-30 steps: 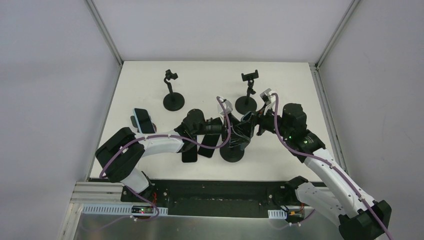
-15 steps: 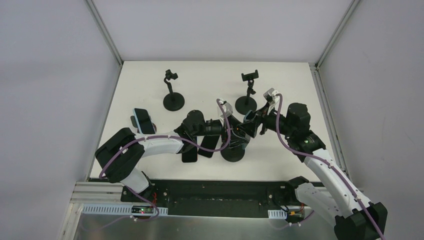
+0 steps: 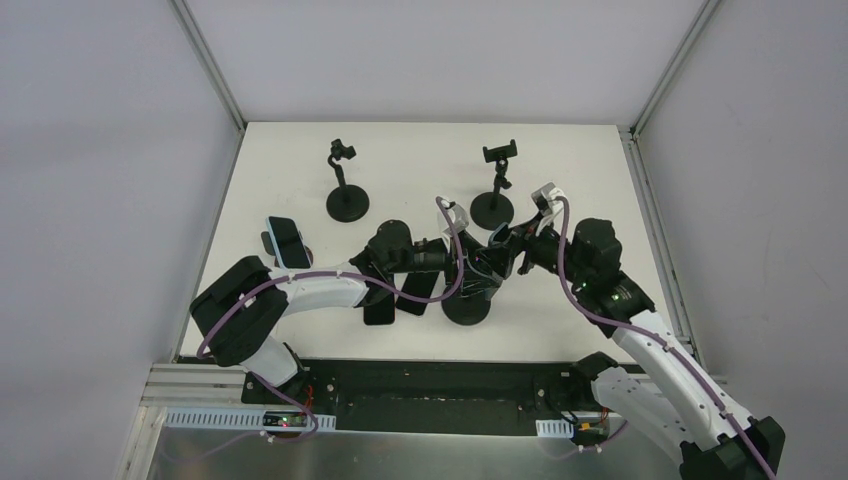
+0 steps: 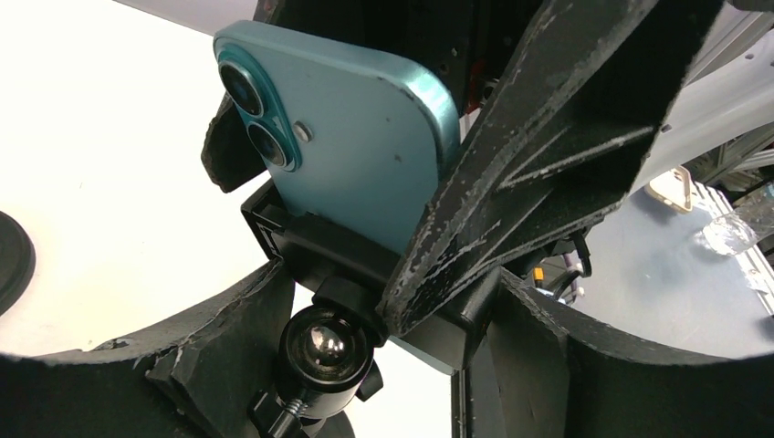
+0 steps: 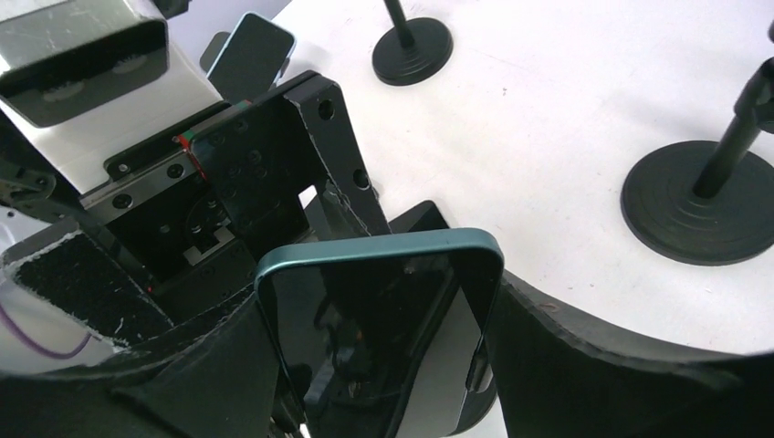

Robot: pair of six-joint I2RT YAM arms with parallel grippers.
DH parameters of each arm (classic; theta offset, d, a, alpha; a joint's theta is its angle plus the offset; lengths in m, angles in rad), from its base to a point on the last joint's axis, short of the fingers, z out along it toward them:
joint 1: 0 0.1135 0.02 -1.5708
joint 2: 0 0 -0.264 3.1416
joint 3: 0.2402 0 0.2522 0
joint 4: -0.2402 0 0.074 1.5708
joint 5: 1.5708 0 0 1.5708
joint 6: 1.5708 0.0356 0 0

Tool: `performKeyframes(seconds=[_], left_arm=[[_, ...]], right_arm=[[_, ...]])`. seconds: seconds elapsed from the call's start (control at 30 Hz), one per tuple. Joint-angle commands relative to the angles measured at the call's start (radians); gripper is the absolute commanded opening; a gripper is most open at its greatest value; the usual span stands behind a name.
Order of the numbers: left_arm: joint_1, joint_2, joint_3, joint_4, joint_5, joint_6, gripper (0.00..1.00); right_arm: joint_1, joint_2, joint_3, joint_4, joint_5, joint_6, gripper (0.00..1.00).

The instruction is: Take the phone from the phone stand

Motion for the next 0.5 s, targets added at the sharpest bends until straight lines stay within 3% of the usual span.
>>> performKeyframes(seconds=[0.0, 0.1, 0.2, 0.33, 0.47], left_arm=[[-0.009, -0.037, 0.046, 0.006, -0.018, -0.119, 0.61], [-0.01, -0.046, 0.034, 0.004, -0.038, -0.113, 0.67], [-0.01, -0.065, 0.023, 0.0, -0.054, -0.108, 0.87], [-0.01, -0.08, 0.02, -0.006, -0.07, -0.111, 0.98], [-0.011, -0.085, 0.025, -0.01, -0.085, -0.115, 0.99]], right_arm=[[0.04, 0.0, -0.041, -0.114, 0.368, 0.03, 0.0], [0.064, -0.012, -0.045, -0.101, 0.408, 0.076, 0.0], [0.081, -0.024, -0.041, -0.108, 0.448, 0.088, 0.0], [0.11, -0.029, -0.036, -0.116, 0.482, 0.107, 0.0], [0.151, -0.034, -0.032, -0.131, 0.523, 0.118, 0.0]])
